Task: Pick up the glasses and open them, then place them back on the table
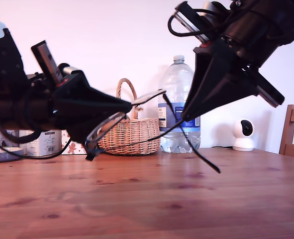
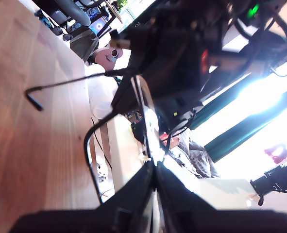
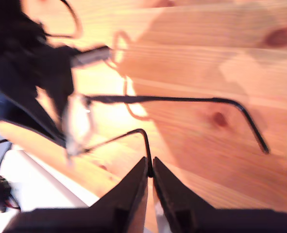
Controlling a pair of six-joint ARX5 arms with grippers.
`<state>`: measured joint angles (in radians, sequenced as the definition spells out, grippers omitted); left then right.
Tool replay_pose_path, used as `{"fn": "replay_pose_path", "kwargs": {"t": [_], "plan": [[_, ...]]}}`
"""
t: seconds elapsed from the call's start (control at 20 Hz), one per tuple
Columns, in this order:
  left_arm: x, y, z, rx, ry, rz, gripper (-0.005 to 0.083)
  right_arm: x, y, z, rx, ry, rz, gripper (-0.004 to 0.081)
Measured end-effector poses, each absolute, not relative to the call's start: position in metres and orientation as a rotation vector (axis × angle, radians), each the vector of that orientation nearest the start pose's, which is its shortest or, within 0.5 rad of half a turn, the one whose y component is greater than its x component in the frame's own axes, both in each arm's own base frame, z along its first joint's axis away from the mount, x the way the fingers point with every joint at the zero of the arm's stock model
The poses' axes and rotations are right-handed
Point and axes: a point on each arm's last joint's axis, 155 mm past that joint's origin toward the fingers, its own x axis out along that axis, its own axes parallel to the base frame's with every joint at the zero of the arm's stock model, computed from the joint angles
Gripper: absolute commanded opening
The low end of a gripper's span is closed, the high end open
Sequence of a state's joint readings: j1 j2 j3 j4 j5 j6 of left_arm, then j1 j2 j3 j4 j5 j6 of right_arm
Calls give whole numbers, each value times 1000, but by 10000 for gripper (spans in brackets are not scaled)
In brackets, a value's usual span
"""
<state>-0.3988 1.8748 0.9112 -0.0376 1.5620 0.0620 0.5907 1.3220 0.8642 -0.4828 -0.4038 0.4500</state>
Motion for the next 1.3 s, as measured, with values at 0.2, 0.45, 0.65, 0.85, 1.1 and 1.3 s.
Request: {"fn": "replay_pose_path", "kwargs": {"t": [0.2,0.45,0.65,0.85,1.1,1.3], "plan": [[234,-298,136,-588,896,-1802,-21,242,246,110,276,1168,661,-13],[237,-299,139,-581,885,-1806,-21,237,237,102,230,1197,631,-13],[245,-303,149,-555,845,-1820,-21,233,230,96,197,1222,610,-13],[245,-303,149,-555,845,-1820,-21,234,229,96,195,1220,608,40],[244,-303,149,-558,848,-1820,-21,232,228,94,190,1226,604,197],[244,-303,149,-558,849,-1820,-21,230,227,93,189,1237,604,253]]}}
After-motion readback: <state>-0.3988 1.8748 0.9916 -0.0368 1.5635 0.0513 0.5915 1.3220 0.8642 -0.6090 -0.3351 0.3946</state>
